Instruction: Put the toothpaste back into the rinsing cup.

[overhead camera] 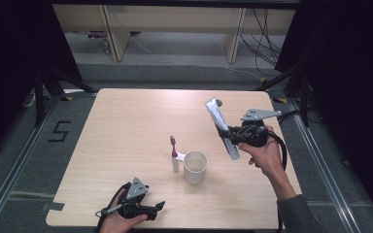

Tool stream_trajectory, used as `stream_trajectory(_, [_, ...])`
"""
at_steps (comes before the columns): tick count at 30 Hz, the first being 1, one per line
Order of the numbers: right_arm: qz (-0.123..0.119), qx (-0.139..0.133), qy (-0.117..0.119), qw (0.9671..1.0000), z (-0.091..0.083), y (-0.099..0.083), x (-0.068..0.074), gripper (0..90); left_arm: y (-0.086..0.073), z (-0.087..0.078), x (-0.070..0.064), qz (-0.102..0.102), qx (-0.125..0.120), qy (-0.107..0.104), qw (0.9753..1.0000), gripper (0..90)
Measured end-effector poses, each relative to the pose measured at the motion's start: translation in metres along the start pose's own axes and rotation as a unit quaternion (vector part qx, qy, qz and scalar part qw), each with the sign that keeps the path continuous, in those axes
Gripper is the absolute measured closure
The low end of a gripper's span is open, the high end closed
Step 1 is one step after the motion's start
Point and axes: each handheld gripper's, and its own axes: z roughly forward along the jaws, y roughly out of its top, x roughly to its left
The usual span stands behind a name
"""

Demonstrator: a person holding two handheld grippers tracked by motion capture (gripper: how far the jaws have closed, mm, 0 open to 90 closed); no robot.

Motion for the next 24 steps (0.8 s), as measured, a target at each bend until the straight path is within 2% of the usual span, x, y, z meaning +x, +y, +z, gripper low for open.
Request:
stream_trajectory(2, [0.005, -0.018, 0.014, 0.9997, 0.003, 0.002, 0.003, 77.5, 0.0, 0.0, 0.0, 0.001, 0.0, 0.0, 1.0, 19.4])
stream_trajectory(4, [0.003, -0.038, 0.017, 0.9991, 0.007, 0.004, 0.006, 77.5, 0.0, 0.0, 0.0, 0.0, -0.001, 0.001, 1.0, 19.5])
stream_trajectory(5, [0.016, -0.041, 0.022, 0.9988, 0.009, 0.004, 0.01, 77.5, 0.0, -0.001, 0.001, 0.003, 0.002, 0.001, 1.0, 19.5])
stream_trajectory(6, [0.004, -0.046, 0.022, 0.9987, 0.01, 0.005, 0.01, 77.5, 0.0, -0.001, 0.001, 0.005, 0.002, 0.002, 1.0, 19.4])
stream_trajectory(7, [0.002, -0.056, 0.027, 0.9981, 0.012, 0.005, 0.012, 77.5, 0.001, -0.001, 0.002, 0.01, 0.007, 0.005, 0.9999, 19.4])
stream_trajectory(10, [0.002, -0.068, 0.033, 0.9971, 0.016, 0.006, 0.018, 77.5, 0.0, -0.001, 0.001, 0.007, 0.003, 0.002, 1.0, 19.4])
stream_trajectory(12, [0.007, -0.073, 0.044, 0.9963, 0.019, 0.006, 0.024, 77.5, 0.0, -0.001, 0.001, 0.006, 0.002, 0.001, 1.0, 19.4])
stream_trajectory(17, [-0.001, -0.079, 0.059, 0.9951, 0.03, 0.004, 0.035, 77.5, 0.0, -0.001, 0.001, 0.002, -0.001, 0.001, 1.0, 19.5])
stream_trajectory(18, [-0.003, -0.084, 0.059, 0.9947, 0.032, 0.003, 0.036, 77.5, 0.001, -0.001, 0.002, 0.012, 0.008, 0.004, 0.9999, 19.5])
stream_trajectory(20, [0.004, -0.077, 0.067, 0.9948, 0.036, 0.002, 0.04, 77.5, 0.0, -0.001, 0.001, 0.007, 0.004, 0.0, 1.0, 19.4])
stream_trajectory(21, [-0.005, -0.081, 0.07, 0.9942, 0.039, 0.002, 0.04, 77.5, 0.0, -0.001, 0.001, 0.005, 0.003, 0.0, 1.0, 19.4])
stream_trajectory(22, [0.008, -0.076, 0.067, 0.9948, 0.039, 0.001, 0.043, 77.5, 0.0, -0.001, 0.001, 0.007, 0.003, 0.001, 1.0, 19.4])
stream_trajectory(24, [0.005, -0.082, 0.078, 0.9935, 0.043, 0.001, 0.044, 77.5, 0.0, 0.0, 0.001, 0.004, 0.0, 0.001, 1.0, 19.4])
